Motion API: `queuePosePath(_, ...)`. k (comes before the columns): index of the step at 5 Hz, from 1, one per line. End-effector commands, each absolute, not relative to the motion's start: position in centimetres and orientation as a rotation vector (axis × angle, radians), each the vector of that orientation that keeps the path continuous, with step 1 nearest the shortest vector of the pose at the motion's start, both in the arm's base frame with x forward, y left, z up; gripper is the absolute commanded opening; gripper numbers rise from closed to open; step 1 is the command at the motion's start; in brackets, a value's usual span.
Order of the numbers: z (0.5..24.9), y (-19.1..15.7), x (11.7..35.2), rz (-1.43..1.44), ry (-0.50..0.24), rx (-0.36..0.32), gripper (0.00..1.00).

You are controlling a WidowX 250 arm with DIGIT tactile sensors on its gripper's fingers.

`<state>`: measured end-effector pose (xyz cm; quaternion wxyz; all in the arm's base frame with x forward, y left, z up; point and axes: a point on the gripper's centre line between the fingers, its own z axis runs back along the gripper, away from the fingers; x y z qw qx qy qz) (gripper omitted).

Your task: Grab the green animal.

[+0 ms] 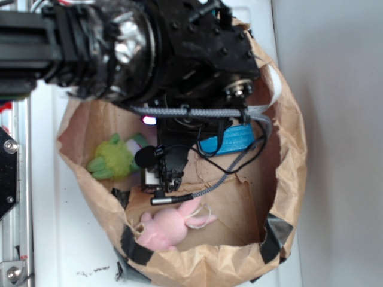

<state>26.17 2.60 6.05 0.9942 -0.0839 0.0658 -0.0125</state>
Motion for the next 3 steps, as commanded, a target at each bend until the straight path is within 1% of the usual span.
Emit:
queuePosePath(1,7.6,2.7,26.8,-0.017,0.084,-0.169,1.00)
queuePosePath(2,8.4,2.6,26.1,-0.085,0.020,-0.207,1.00)
queuePosePath(3,8.9,3.0,24.9,-0.089,-0.099,-0.221,1.00)
